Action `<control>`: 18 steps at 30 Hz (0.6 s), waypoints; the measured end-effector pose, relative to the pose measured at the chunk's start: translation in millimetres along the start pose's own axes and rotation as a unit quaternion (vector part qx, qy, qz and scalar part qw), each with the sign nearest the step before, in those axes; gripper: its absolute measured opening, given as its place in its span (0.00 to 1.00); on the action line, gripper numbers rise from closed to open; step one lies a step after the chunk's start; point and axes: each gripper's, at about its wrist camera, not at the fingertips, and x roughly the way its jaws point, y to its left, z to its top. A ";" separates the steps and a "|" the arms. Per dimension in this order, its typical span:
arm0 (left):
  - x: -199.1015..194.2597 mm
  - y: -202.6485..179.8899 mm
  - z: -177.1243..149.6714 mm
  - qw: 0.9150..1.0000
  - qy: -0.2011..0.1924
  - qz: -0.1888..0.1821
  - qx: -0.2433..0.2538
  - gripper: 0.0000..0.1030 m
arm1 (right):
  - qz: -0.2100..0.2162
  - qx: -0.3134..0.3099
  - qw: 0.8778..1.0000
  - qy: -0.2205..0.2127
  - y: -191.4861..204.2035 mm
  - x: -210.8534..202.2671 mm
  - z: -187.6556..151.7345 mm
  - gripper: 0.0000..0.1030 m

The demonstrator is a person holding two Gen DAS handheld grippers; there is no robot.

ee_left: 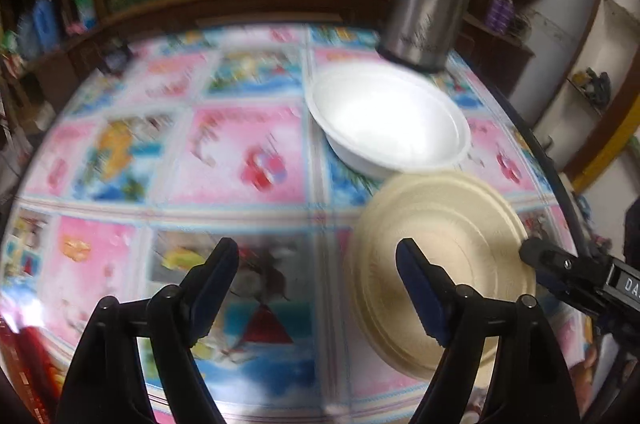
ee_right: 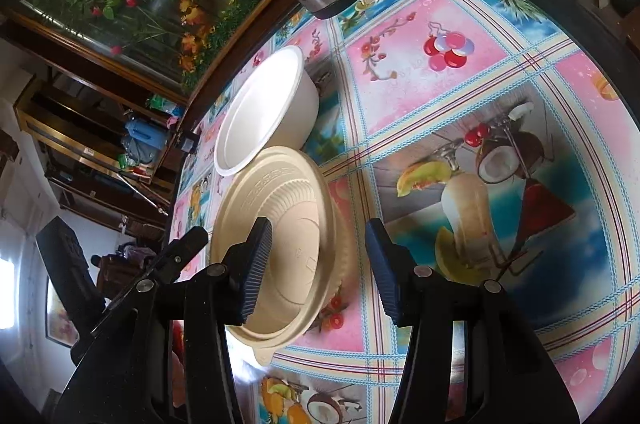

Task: Organize plates and bowls
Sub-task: 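Close the left gripper on the beige plate rim and lift it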

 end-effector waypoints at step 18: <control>27.0 6.4 -9.6 0.997 0.069 -0.020 -0.023 0.58 | -0.012 0.008 1.000 0.005 -0.8 9.1 -1.2 0.47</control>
